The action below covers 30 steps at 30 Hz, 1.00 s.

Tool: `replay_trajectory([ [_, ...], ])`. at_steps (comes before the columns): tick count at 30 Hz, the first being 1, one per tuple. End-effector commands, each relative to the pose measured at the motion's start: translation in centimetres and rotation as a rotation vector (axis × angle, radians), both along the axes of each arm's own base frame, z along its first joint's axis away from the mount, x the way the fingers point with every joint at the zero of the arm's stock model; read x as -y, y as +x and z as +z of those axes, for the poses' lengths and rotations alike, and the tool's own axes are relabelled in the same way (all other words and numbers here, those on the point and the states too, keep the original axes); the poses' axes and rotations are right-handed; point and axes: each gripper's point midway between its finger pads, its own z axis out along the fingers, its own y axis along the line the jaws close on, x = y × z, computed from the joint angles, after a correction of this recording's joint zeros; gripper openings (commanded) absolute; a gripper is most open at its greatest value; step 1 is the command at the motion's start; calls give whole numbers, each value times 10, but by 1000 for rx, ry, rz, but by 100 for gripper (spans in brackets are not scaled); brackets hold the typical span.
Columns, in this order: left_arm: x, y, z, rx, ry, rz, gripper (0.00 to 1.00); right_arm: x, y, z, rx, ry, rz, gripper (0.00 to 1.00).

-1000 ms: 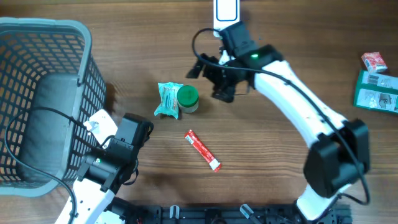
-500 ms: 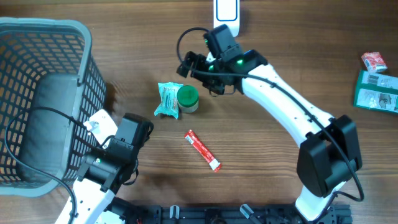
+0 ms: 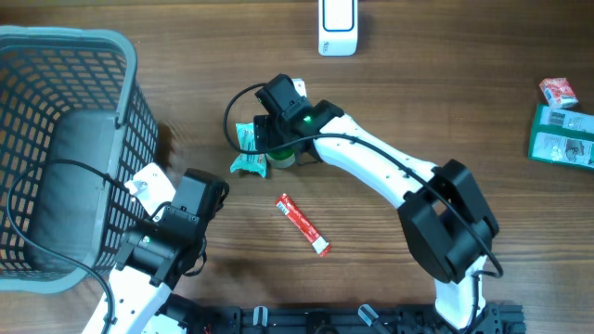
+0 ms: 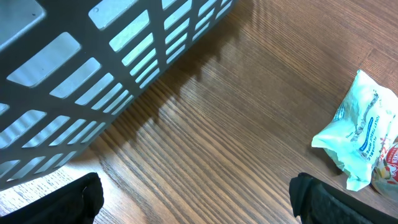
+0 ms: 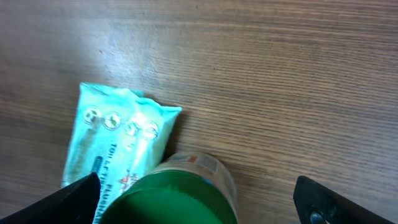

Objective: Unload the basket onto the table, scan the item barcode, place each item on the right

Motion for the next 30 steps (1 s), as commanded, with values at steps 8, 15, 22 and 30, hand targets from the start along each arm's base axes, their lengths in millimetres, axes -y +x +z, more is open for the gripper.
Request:
replay_trajectory([
  [8, -2, -1, 0, 1, 6, -1, 100, -15, -22, -26, -4, -111, 83, 84],
  [15, -2, -1, 0, 1, 6, -1, 100, 6, -18, -26, 11, -181, -15, 69],
  [22, -2, -1, 0, 1, 6, -1, 100, 58, -7, -8, -40, -258, -110, 69],
  [30, -2, -1, 0, 1, 6, -1, 100, 104, 7, -4, -119, -250, -131, 91],
])
